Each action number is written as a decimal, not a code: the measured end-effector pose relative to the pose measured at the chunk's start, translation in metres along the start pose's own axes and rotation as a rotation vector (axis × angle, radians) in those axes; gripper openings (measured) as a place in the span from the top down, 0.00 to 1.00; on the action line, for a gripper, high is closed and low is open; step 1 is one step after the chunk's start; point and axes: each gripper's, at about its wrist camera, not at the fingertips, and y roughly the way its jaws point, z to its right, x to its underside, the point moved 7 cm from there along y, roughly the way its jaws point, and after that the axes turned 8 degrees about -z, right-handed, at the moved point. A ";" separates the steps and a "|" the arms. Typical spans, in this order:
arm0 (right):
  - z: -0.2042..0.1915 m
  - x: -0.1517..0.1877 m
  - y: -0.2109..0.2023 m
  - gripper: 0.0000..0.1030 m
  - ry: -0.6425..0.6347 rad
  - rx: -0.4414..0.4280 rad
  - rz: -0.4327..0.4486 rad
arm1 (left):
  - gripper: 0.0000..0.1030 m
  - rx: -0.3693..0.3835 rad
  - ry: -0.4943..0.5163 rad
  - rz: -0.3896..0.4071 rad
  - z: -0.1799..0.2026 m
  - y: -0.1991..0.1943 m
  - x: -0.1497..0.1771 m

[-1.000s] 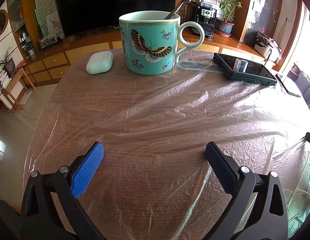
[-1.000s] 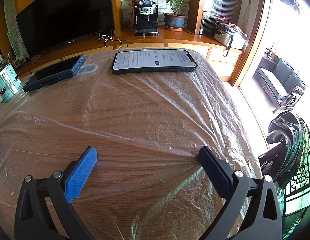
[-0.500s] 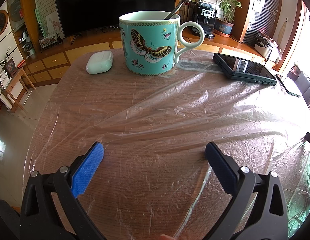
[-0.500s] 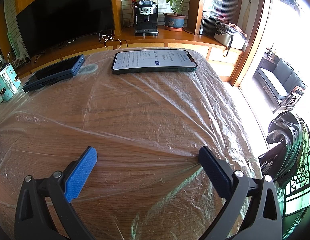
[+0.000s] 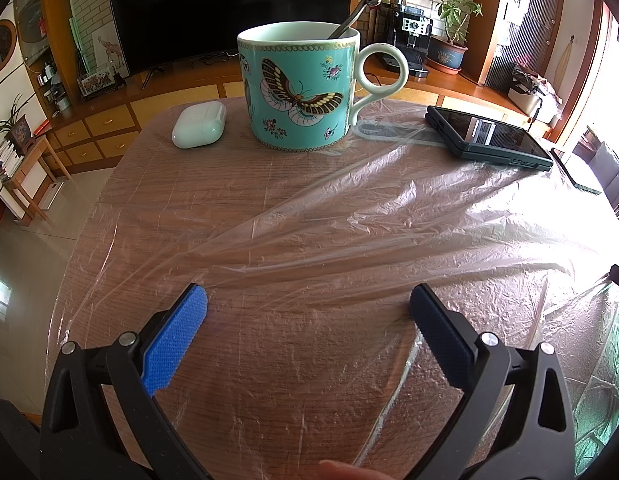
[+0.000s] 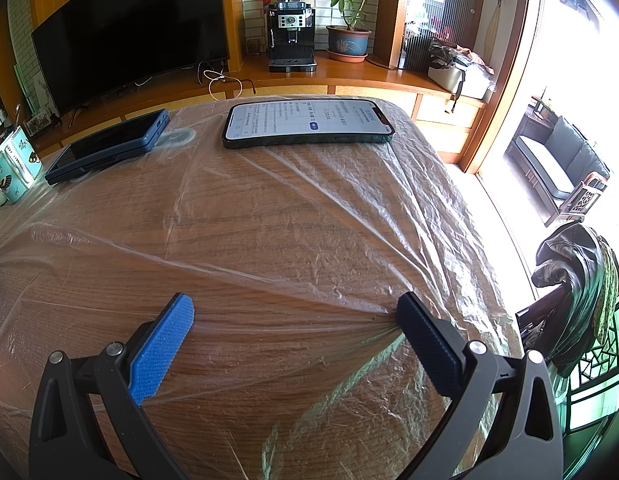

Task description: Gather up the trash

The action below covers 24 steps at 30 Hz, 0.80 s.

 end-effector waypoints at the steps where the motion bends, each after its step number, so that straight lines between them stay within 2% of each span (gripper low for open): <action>1: 0.000 -0.001 0.001 0.03 0.000 0.000 0.000 | 0.01 0.000 0.000 0.000 0.000 0.000 0.000; 24: 0.000 -0.001 0.001 0.03 0.000 0.000 0.000 | 0.01 0.000 0.000 0.000 -0.001 0.001 -0.001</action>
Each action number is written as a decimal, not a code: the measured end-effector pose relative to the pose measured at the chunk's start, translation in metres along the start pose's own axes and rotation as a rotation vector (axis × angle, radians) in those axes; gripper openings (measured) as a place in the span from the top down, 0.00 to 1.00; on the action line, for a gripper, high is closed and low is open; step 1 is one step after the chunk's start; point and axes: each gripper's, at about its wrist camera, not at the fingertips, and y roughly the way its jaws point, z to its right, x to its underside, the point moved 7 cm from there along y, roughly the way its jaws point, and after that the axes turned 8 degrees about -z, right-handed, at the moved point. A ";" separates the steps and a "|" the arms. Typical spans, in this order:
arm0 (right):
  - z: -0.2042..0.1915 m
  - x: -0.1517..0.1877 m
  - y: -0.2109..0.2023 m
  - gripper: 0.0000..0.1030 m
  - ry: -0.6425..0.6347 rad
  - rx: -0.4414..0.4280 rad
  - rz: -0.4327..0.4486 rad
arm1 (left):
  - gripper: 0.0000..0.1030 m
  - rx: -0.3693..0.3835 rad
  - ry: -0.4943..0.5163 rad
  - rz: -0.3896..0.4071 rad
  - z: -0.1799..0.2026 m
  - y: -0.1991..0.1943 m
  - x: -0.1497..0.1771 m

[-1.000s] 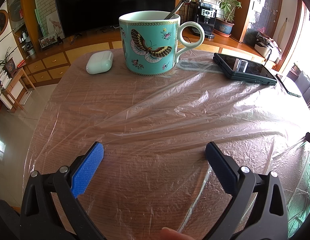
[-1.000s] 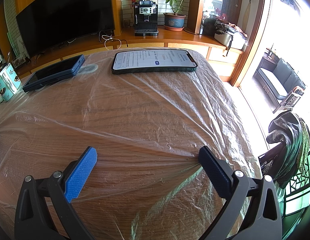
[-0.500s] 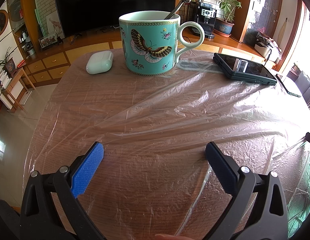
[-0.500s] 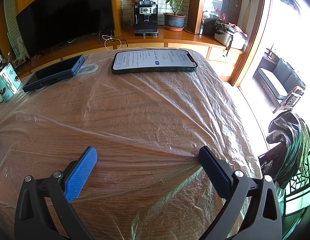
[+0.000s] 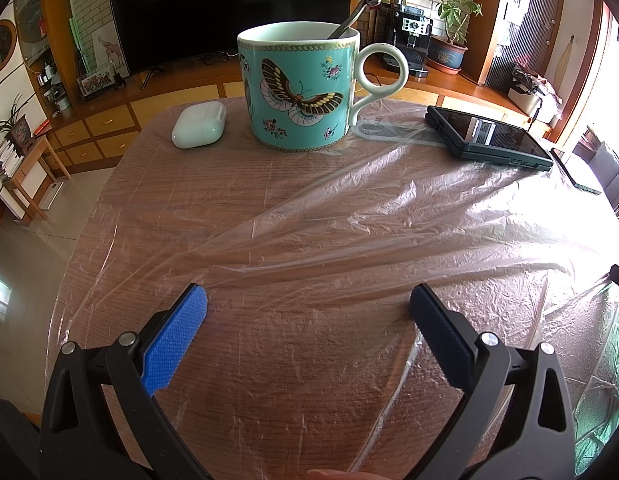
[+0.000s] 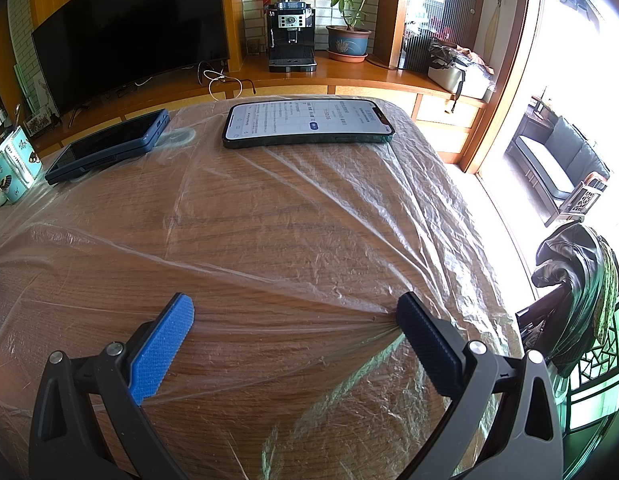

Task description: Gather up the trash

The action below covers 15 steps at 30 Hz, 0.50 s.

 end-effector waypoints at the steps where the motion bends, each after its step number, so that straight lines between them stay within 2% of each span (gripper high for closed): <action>1: 0.000 0.001 -0.001 0.03 0.000 0.000 0.000 | 0.01 0.000 0.000 0.000 0.001 -0.001 0.002; 15: 0.001 0.001 -0.001 0.03 0.000 0.000 0.000 | 0.01 0.005 0.003 -0.001 -0.001 -0.002 0.003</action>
